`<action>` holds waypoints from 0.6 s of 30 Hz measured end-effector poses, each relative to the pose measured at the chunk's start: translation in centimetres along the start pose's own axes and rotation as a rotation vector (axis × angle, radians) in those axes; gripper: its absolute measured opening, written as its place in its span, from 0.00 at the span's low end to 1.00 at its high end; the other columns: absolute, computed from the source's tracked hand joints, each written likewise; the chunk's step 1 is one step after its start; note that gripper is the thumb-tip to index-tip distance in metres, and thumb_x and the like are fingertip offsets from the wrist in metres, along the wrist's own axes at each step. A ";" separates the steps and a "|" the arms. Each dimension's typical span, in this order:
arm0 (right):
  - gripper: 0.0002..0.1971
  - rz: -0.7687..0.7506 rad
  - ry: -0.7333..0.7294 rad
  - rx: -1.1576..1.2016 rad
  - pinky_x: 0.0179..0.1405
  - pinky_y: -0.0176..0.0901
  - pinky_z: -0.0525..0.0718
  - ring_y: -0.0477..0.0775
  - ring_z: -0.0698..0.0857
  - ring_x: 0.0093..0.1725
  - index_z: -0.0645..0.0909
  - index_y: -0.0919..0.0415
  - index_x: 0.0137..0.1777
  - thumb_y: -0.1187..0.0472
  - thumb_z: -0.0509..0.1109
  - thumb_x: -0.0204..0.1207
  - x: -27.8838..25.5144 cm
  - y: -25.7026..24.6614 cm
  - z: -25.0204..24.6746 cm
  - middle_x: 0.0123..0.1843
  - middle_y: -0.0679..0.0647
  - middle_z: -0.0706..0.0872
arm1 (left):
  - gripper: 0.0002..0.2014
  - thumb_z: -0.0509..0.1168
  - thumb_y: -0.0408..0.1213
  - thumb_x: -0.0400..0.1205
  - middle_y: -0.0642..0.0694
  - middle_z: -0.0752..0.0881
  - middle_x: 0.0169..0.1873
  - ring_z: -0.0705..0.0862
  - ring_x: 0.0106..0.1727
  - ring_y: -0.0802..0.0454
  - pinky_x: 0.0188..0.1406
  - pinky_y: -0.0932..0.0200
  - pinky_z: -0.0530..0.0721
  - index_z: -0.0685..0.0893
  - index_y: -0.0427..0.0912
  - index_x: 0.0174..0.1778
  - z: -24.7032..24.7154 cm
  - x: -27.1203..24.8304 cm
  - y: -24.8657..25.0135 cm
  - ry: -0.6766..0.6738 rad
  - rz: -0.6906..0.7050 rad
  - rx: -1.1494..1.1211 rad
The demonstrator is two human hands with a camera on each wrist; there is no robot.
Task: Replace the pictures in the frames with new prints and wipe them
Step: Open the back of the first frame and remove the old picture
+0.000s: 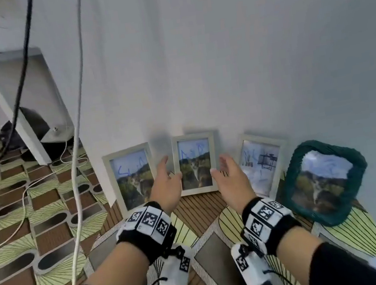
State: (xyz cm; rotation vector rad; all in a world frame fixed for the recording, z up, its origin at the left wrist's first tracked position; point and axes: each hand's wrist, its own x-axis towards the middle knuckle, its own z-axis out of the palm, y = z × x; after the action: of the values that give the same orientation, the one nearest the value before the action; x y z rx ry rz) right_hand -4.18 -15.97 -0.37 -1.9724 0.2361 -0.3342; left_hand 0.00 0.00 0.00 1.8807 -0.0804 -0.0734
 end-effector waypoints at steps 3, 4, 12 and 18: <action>0.27 0.090 -0.020 0.032 0.79 0.49 0.67 0.53 0.69 0.79 0.62 0.54 0.83 0.56 0.62 0.85 3.3 1.0 1.1 0.81 0.51 0.70 | 0.30 0.55 0.41 0.89 0.46 0.60 0.85 0.64 0.83 0.43 0.82 0.43 0.64 0.51 0.58 0.86 1.0 2.7 -1.2 0.001 -0.004 0.035; 0.27 0.121 -0.037 0.045 0.79 0.52 0.67 0.55 0.70 0.79 0.62 0.54 0.83 0.55 0.62 0.85 4.1 1.2 1.4 0.81 0.53 0.70 | 0.30 0.54 0.42 0.90 0.47 0.59 0.85 0.61 0.84 0.46 0.83 0.47 0.61 0.50 0.57 0.86 1.2 3.3 -1.5 -0.017 -0.013 0.026; 0.17 0.142 -0.100 0.041 0.67 0.61 0.80 0.57 0.84 0.61 0.72 0.50 0.70 0.57 0.62 0.83 5.9 2.3 2.9 0.62 0.52 0.86 | 0.29 0.52 0.45 0.91 0.49 0.59 0.85 0.69 0.80 0.46 0.75 0.41 0.75 0.45 0.71 0.83 2.3 5.2 -3.6 -0.084 -0.030 -0.041; 0.18 0.177 -0.086 0.128 0.67 0.59 0.81 0.57 0.83 0.64 0.73 0.54 0.72 0.60 0.62 0.83 3.0 0.2 1.5 0.65 0.55 0.85 | 0.26 0.53 0.44 0.90 0.53 0.77 0.64 0.82 0.57 0.47 0.52 0.55 0.87 0.54 0.70 0.82 1.0 3.2 -1.8 -0.065 -0.033 -0.070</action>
State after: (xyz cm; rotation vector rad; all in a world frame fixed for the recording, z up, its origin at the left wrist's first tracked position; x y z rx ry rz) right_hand -0.83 -15.76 -0.74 -1.8202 0.3236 -0.1457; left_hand 3.14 -0.73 -2.09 1.8104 -0.0906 -0.1580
